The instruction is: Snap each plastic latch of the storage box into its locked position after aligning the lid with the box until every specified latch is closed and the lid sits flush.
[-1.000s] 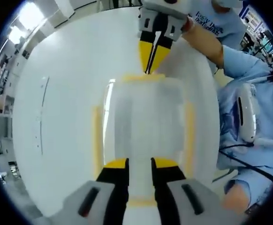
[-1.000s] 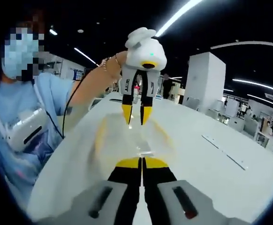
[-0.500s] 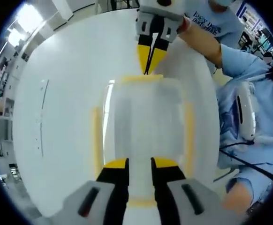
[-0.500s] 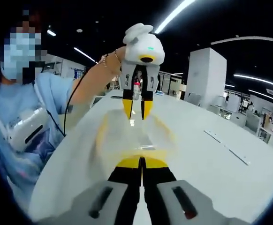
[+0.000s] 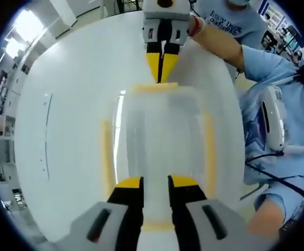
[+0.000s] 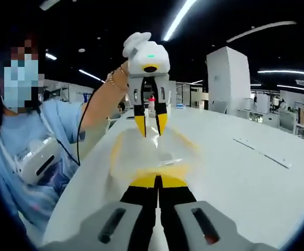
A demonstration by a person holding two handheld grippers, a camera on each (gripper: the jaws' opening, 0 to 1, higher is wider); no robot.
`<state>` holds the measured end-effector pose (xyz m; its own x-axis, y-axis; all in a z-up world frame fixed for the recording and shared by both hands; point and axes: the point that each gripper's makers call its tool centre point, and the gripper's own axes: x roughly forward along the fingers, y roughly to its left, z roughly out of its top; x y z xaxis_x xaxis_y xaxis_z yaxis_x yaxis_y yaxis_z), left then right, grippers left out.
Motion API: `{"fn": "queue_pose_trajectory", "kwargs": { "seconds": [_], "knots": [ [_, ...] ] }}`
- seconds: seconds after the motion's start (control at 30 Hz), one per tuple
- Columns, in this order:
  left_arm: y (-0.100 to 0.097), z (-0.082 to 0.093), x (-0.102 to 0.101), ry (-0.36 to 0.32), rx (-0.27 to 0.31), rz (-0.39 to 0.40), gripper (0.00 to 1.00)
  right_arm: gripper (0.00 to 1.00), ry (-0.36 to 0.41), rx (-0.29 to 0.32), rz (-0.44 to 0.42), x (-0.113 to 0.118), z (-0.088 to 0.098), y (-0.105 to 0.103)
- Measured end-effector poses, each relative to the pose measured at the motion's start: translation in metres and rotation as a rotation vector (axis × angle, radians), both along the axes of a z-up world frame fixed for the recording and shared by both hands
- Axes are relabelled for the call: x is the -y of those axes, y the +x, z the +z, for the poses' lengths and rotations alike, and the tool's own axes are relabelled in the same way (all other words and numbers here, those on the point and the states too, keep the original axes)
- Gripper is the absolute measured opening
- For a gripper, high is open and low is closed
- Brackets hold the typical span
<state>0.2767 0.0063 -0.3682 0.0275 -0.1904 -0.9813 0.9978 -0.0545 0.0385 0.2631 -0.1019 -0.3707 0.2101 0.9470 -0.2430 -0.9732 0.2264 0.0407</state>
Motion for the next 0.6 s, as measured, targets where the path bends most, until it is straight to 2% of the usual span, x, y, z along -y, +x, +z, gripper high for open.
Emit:
{"fn": "queue_pose_trajectory", "kwargs": {
  "seconds": [0.27,0.33,0.6],
  "knots": [
    [0.0008,-0.0005,0.0011,0.021,0.005,-0.016,0.18,0.00,0.003,0.018,0.004,-0.0008,-0.0004,-0.0007],
    [-0.0003,-0.0008,0.0010,0.026,0.012,-0.041,0.18,0.00,0.008,0.010,0.003,-0.0010,-0.0006,-0.0004],
    [0.0008,-0.0003,0.0010,0.033,0.010,-0.043,0.18,0.00,0.012,0.002,-0.002,-0.0014,-0.0004,-0.0002]
  ]
}}
